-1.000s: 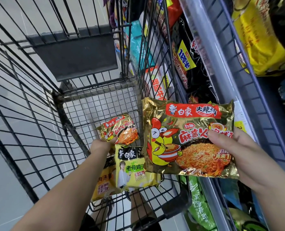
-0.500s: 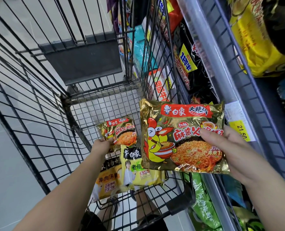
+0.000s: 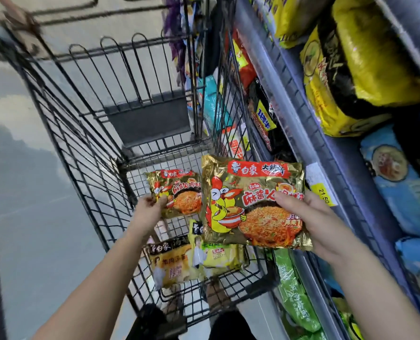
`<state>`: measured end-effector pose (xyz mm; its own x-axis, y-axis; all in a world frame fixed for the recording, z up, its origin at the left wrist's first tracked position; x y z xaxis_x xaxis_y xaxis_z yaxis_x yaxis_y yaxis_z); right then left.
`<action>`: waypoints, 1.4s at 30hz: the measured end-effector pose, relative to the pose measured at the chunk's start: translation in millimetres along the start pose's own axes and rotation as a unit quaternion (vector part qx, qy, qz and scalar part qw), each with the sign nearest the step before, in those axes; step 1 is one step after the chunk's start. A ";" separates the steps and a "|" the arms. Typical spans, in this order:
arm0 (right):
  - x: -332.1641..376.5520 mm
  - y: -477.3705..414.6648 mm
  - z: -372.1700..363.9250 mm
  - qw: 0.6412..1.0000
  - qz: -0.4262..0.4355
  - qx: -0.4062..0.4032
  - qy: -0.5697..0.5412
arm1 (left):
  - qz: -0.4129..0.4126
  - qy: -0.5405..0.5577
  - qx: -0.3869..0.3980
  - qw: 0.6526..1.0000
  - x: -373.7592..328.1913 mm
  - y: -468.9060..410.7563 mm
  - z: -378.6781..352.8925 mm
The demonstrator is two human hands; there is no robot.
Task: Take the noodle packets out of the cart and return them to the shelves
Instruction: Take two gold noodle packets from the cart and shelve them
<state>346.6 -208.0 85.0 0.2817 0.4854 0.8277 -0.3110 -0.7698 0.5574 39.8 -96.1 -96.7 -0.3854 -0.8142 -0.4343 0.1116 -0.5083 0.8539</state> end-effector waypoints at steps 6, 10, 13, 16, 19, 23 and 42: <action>46.3 26.6 -17.7 0.998 0.050 0.049 -0.009 | -0.092 0.046 0.013 0.995 -51.5 87.9 71.1; 88.3 49.7 -32.8 0.993 0.094 0.071 -0.017 | -0.129 0.098 0.035 0.986 -81.1 147.8 108.6; 116.2 69.0 -41.0 0.990 0.124 0.071 -0.009 | -0.158 0.130 0.042 0.978 -99.8 192.5 133.4; 144.7 87.0 -44.6 0.986 0.150 0.067 -0.023 | -0.190 0.166 0.062 0.966 -121.2 231.7 150.4; 171.5 104.2 -46.7 0.981 0.179 0.069 -0.016 | -0.230 0.195 0.086 0.950 -142.9 273.4 161.0; 204.4 121.0 -46.3 0.971 0.227 0.076 -0.009 | -0.275 0.240 0.074 0.928 -161.9 314.7 179.5; 187.0 266.4 -42.6 0.934 0.314 -0.163 -0.052 | -0.394 0.129 0.276 0.867 -210.7 369.8 188.8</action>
<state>277.7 -304.7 391.1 0.0326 -0.0748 0.9967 -0.6993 -0.7141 -0.0307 -10.6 -59.5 364.7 0.0831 -0.3468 -0.9342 -0.5754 -0.7821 0.2392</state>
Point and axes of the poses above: each hand's wrist, its own y-axis away from the middle knuckle, its own z-axis out of the back of the hand, x = y × z, the point moved 7 cm from there along -y, towards the middle knuckle, and after that the axes turned 10 degrees about z, right-handed, at the moved point
